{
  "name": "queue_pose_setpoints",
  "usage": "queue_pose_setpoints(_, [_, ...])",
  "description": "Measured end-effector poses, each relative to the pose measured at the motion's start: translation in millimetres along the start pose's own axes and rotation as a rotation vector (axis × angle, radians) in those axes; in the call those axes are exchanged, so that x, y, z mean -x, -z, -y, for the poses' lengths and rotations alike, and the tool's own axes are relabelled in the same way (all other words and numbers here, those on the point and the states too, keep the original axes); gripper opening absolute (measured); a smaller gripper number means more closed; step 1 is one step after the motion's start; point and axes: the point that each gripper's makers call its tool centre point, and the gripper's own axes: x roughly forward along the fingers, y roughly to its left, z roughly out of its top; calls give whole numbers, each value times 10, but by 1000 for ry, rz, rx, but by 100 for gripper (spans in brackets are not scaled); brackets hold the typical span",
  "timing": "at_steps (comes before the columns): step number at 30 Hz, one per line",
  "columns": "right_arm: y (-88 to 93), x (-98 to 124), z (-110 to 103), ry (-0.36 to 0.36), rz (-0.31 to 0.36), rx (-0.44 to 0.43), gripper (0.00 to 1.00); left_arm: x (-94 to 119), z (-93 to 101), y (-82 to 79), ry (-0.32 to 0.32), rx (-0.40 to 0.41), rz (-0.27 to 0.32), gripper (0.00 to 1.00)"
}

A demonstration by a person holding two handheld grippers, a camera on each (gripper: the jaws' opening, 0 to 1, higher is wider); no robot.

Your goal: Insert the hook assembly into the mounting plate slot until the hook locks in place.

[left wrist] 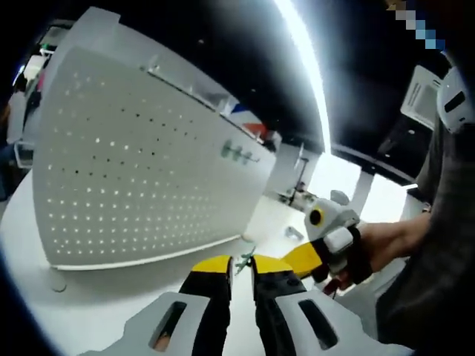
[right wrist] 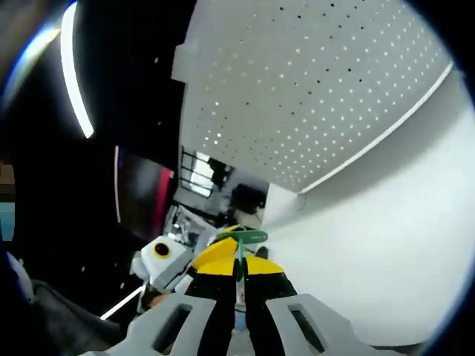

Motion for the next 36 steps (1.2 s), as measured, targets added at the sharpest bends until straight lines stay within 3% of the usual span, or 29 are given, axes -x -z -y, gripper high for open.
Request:
queue_pose_setpoints(10, [25, 22, -31, -30, -17, -33, 1, 23, 58, -17, 18, -78, -12, 5])
queue_pose_setpoints(13, [18, 56, -4, -32, -13, -31, 1, 34, 81, 27, 24, -155, -52, 3])
queue_pose_setpoints(16, [50, 81, 13, -65, -26, -87, 1, 29, 112, 34, 34, -144, -52, 2])
queue_pose_setpoints(27, [22, 74, -58, -65, -31, -4, 1, 31, 114, 13, 29, -151, -56, 2])
queue_pose_setpoints(32, [-108, 103, -86, -76, 20, 8, 0, 33, 109, 51, 18, -167, -86, 1])
queue_pose_setpoints(35, [-84, 103, -91, -63, -12, 120, 0, 29, 127, 56, 19, -161, -86, 1])
queue_pose_setpoints(36, [-75, 100, -126, -61, -13, 119, 0, 22, 134, 58, 21, -162, -87, 1])
